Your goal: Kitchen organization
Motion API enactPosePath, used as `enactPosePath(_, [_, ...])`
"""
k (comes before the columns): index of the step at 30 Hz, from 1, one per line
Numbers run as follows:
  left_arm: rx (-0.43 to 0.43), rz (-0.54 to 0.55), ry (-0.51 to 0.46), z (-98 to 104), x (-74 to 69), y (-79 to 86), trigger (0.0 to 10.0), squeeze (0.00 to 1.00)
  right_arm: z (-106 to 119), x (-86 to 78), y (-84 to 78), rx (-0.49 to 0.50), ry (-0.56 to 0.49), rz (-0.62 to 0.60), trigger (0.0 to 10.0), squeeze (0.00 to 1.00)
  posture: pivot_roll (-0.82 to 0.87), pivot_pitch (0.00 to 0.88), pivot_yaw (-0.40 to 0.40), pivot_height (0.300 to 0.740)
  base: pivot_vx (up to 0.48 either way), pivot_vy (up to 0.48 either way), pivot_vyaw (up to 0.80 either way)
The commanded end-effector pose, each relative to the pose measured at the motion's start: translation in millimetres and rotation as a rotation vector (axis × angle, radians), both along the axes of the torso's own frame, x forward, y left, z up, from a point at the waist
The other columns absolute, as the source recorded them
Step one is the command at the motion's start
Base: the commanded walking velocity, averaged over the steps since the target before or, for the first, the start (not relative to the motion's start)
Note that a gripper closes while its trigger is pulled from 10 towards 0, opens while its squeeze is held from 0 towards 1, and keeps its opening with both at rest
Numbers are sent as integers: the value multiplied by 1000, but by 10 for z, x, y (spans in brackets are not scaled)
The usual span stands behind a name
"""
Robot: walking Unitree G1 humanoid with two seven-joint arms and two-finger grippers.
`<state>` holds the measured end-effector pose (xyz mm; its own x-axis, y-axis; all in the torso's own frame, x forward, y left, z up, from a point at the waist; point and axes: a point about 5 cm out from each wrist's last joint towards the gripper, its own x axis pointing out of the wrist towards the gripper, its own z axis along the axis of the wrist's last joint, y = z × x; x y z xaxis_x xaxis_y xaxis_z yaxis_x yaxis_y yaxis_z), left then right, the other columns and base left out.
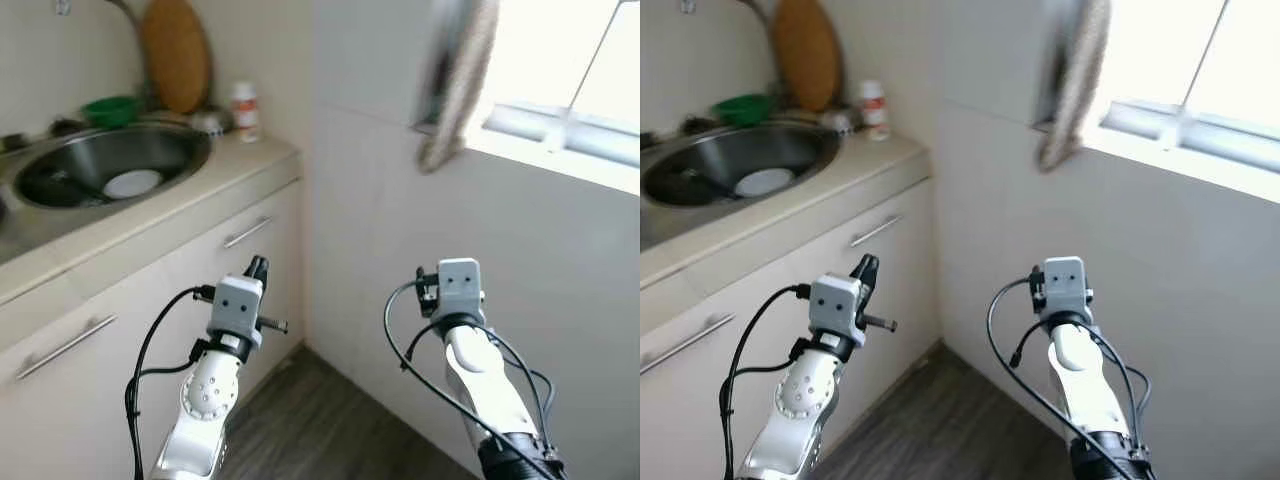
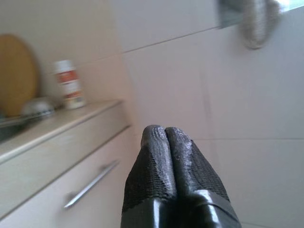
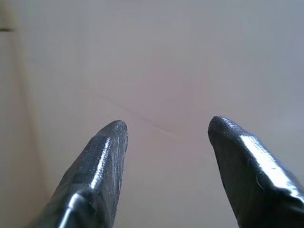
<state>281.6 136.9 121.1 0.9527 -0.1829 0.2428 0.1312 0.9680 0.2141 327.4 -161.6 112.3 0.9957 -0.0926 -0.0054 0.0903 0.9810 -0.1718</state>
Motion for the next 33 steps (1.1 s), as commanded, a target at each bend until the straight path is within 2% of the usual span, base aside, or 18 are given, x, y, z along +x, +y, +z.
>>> enactPosePath(1, [1, 6, 7, -14, 7, 16, 10000, 0, -3, 4, 27, 9, 9, -4, 10000, 0, -60, 0, 20, 740, 0, 0, -800])
enactPosePath(10, [23, 2, 26, -40, 22, 4, 10000, 0, 17, 23, -16, 13, 2, -38, 10000, 0, -62, 0, 21, 740, 0, 0, -800])
enactPosePath(18, [23, 6, 25, -43, 29, 6, 10000, 0, -1, 22, -21, 11, 7, -50, 10000, 0, -63, 0, 22, 740, 0, -449, -800])
enactPosePath(33, [9, 0, 17, -40, 30, 12, 10000, 0, 56, 31, -37, -9, -35, -84, 10000, 0, -63, 0, 26, 740, 0, 0, -800])
